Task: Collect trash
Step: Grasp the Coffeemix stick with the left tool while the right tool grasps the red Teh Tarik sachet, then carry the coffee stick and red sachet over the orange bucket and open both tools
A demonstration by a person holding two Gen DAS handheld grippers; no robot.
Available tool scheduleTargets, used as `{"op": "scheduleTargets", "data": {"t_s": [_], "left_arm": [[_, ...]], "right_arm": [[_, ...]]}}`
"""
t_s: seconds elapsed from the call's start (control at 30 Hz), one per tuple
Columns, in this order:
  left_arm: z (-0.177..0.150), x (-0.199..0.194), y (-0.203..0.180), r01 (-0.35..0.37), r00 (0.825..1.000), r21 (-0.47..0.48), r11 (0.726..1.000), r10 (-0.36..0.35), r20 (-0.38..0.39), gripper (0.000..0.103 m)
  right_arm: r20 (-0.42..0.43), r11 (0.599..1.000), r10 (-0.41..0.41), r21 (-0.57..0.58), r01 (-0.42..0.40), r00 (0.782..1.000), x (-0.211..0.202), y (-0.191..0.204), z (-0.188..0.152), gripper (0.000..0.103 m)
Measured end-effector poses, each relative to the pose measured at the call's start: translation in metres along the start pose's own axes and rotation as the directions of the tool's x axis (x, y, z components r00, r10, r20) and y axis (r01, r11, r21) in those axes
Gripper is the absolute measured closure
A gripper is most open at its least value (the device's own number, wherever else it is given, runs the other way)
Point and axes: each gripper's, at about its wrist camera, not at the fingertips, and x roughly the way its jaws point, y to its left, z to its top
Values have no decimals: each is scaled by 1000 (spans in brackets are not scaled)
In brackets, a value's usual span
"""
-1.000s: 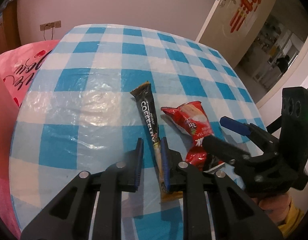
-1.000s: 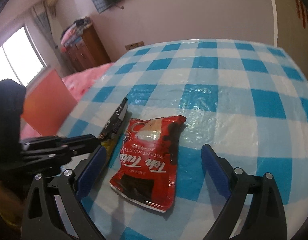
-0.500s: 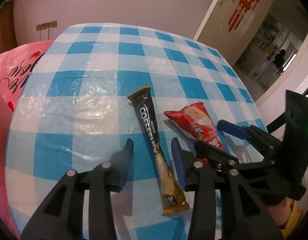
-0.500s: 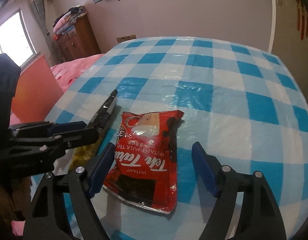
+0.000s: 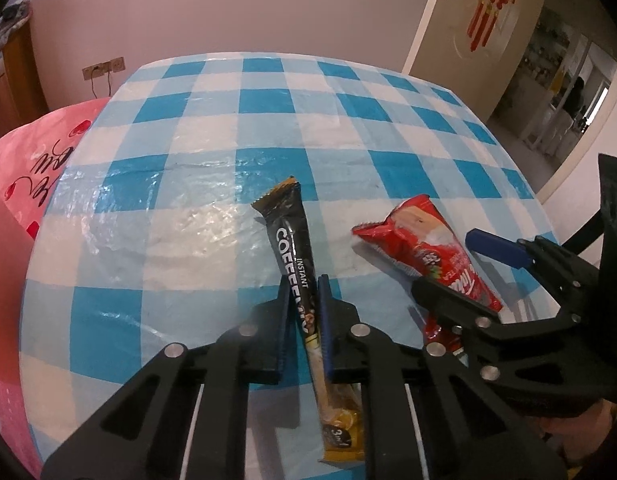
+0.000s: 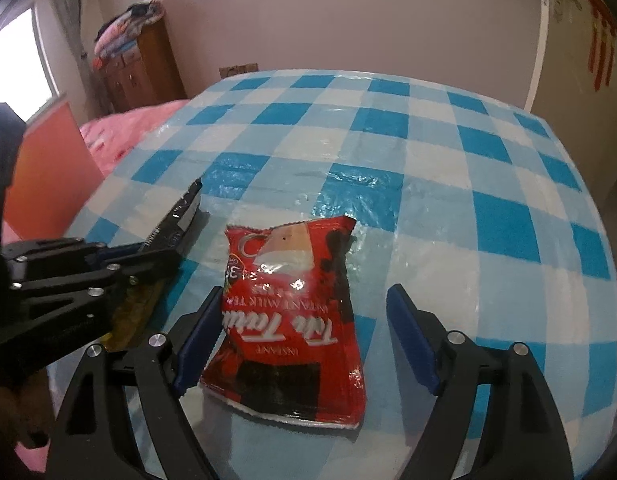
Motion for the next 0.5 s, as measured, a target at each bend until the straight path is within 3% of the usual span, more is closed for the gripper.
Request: {"op": "scheduleTargets", "data": {"t_s": [0.13,0.23,0.5], "left_arm": [[-3,-4,2,19,1000,-13,1000,-19,10,90],[-5,-11,7,39,999,-28,999,-39,27,90],[-9,-37,20,48,996,-52,997,-44,80,90]], "right_arm": [[3,998,-23,-58,23,1000,2,10,0,42],[7,994,-51,-97,51,999,2,18,-2,50],[27,997,-39,-67,41,999,-6,17,-4,59]]}}
